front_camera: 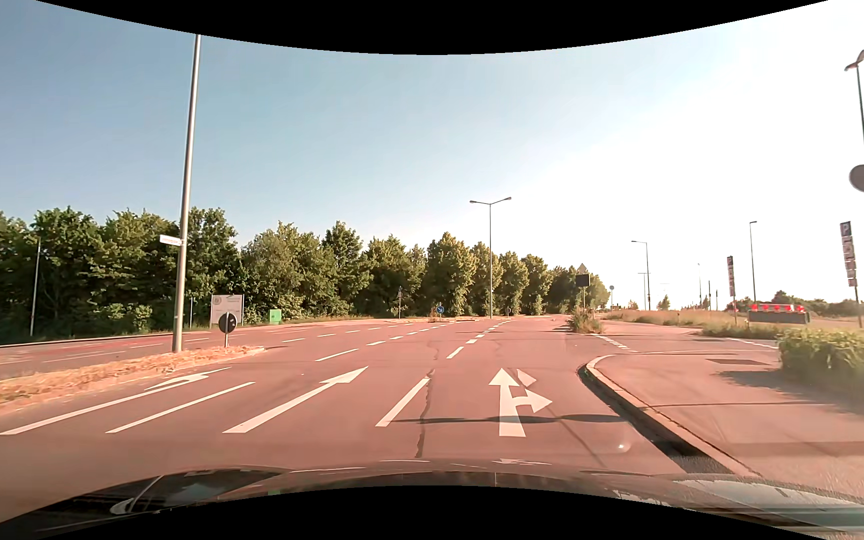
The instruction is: Follow the waypoints while adhering to traffic rules and regulations
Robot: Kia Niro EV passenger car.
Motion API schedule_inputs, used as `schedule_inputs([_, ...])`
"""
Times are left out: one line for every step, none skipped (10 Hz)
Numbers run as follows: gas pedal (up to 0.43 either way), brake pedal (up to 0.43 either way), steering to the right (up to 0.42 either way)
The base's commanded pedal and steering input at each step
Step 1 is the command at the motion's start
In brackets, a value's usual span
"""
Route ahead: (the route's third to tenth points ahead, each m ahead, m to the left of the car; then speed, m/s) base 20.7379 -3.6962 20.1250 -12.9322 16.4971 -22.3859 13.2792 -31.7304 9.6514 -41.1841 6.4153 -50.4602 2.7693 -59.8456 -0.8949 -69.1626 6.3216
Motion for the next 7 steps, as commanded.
schedule_inputs([0.0, 0.012, 0.035])
schedule_inputs([0.0, 0.012, 0.037])
schedule_inputs([0.0, 0.012, 0.038])
schedule_inputs([0.0, 0.012, 0.04])
schedule_inputs([0.0, 0.012, 0.043])
schedule_inputs([0.0, 0.006, 0.048])
schedule_inputs([0.0, 0.012, 0.055])
